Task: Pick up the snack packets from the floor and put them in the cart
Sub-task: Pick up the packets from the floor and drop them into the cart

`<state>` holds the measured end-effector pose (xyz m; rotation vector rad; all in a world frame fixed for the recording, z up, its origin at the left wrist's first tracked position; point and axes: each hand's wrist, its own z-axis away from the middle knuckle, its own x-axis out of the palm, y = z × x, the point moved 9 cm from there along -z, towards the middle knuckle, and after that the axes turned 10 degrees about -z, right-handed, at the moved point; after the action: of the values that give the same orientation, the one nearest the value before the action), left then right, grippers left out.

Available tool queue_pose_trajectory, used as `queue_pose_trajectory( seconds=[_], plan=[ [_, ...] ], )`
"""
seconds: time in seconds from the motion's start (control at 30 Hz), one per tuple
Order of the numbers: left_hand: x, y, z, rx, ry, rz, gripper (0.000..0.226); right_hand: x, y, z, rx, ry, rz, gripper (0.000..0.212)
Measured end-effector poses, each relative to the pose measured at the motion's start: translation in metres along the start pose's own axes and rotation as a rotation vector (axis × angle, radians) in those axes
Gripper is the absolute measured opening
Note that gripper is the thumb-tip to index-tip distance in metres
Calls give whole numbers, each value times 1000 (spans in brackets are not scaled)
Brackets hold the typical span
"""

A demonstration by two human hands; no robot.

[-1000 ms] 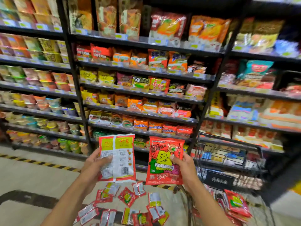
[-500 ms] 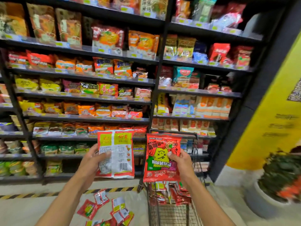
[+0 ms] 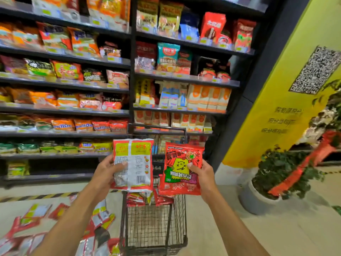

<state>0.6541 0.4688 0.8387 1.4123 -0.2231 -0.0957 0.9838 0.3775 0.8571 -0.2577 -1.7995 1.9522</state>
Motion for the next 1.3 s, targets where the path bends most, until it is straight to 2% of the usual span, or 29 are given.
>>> queue_pose_trajectory(
  seconds=[0.23, 0.53, 0.8, 1.0, 1.17, 1.3],
  plan=[
    [45, -45, -42, -127, 11, -93, 36, -46, 44, -53, 102, 54, -27, 19],
    [52, -122, -160, -300, 40, -136, 32, -40, 115, -165, 213, 75, 72, 20],
    [39, -230, -296, -497, 74, -162, 29, -36, 216, -299, 365, 192, 195, 26],
    [20, -319, -371, -590, 176, -206, 30, -39, 305, -377, 436, 206, 308, 35],
    [16, -373, -416, -590, 273, -406, 32, -37, 381, -428, 470, 212, 361, 32],
    [11, -423, -447, -620, 270, -538, 33, -43, 439, -454, 475, 233, 409, 24]
  ],
)
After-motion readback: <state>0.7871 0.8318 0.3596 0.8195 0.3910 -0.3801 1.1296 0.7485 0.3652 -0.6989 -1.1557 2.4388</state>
